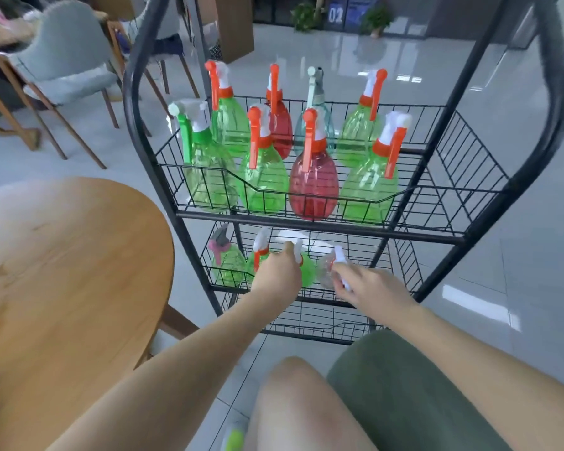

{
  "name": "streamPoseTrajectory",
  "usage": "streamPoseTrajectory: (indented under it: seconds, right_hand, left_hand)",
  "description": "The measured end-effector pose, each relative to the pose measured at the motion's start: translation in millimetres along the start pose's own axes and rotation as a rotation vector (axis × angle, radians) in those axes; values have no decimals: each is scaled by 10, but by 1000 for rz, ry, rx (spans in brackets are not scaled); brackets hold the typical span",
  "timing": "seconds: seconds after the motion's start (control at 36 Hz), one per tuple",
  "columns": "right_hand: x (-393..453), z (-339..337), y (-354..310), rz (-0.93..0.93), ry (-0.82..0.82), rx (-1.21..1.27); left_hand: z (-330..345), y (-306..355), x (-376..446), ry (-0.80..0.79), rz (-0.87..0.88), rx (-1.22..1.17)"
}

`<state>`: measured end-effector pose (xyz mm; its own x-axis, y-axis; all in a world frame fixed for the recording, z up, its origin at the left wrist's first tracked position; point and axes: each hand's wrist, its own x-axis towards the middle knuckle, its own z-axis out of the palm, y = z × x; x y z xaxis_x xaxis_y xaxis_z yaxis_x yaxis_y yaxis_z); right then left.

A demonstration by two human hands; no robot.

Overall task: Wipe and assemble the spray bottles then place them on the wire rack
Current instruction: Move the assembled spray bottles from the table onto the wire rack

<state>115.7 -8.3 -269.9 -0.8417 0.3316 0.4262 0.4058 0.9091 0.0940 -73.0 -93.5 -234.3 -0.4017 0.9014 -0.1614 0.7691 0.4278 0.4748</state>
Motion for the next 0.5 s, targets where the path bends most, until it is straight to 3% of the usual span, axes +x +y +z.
streamPoseTrajectory:
  seconds: [0.17, 0.5]
  right_hand:
    - [221, 44, -10, 321, -227, 295]
    - [539, -5, 100, 466, -517, 313]
  left_hand:
    - [63, 54, 220, -19, 24, 177]
    - [-74, 167, 329, -81, 0, 237]
